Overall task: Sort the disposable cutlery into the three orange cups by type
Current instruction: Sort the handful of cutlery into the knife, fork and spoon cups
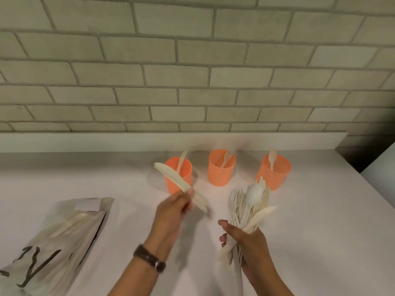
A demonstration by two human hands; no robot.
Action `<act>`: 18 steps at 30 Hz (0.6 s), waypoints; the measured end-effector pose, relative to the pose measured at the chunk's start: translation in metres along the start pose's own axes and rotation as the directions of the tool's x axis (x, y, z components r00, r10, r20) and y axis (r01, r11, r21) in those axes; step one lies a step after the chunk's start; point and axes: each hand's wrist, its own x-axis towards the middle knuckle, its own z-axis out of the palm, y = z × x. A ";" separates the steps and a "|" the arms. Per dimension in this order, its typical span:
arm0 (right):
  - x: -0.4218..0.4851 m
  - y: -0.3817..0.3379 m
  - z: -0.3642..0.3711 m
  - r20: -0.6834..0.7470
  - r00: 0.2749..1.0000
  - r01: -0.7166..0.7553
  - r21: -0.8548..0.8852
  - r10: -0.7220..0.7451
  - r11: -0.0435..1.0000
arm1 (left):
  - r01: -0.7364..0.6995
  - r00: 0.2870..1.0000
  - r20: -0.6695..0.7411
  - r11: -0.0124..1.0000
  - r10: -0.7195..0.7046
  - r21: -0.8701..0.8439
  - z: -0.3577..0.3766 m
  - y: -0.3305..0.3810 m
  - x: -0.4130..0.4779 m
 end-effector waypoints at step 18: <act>0.010 -0.017 -0.005 0.171 0.985 0.042 -0.056 -0.032 0.998 | -0.119 0.910 -0.193 0.677 0.368 0.726 -0.025 0.019 0.128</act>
